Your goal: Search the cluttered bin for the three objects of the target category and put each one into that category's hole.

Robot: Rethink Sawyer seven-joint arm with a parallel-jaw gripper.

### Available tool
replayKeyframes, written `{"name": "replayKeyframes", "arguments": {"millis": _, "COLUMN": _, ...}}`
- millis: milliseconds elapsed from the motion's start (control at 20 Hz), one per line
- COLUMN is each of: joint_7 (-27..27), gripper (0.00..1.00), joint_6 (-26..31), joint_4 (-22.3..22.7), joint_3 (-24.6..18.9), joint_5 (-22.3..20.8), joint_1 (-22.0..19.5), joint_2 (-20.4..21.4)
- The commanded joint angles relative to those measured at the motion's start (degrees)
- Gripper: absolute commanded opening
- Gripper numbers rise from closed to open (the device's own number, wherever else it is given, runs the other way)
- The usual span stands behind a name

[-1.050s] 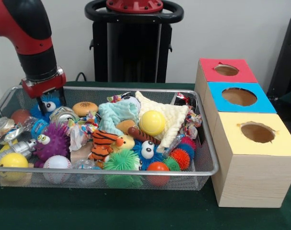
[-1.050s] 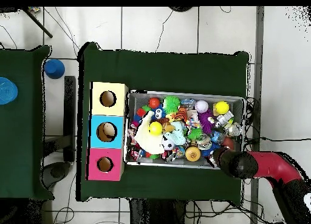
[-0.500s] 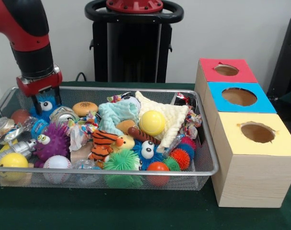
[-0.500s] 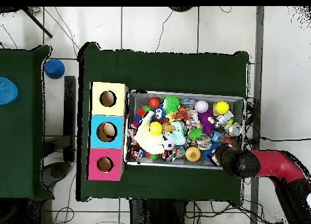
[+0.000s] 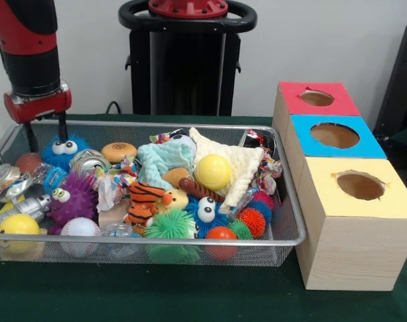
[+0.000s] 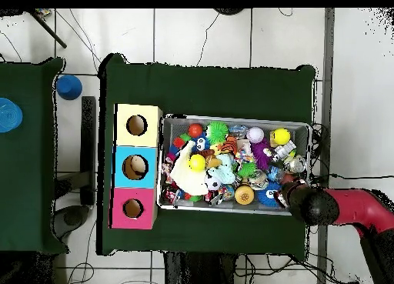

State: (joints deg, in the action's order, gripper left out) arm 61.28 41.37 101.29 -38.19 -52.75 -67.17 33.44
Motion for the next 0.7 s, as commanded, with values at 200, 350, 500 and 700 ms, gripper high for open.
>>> {"name": "replayKeyframes", "arguments": {"millis": 200, "joint_7": -8.38, "gripper": 1.00, "joint_6": -3.22, "joint_4": -1.14, "joint_3": -2.60, "joint_5": -2.64, "joint_1": 2.01, "joint_2": 1.67}}
{"name": "replayKeyframes", "arguments": {"millis": 350, "joint_7": -6.62, "gripper": 1.00, "joint_6": -4.77, "joint_4": -1.19, "joint_3": -1.67, "joint_5": -3.89, "joint_1": 2.94, "joint_2": 0.93}}
{"name": "replayKeyframes", "arguments": {"millis": 500, "joint_7": -4.86, "gripper": 1.00, "joint_6": -7.22, "joint_4": -1.60, "joint_3": 0.06, "joint_5": -5.68, "joint_1": 3.05, "joint_2": -1.56}}
{"name": "replayKeyframes", "arguments": {"millis": 700, "joint_7": -4.00, "gripper": 1.00, "joint_6": -11.35, "joint_4": -1.17, "joint_3": 2.40, "joint_5": -8.92, "joint_1": 1.78, "joint_2": -4.17}}
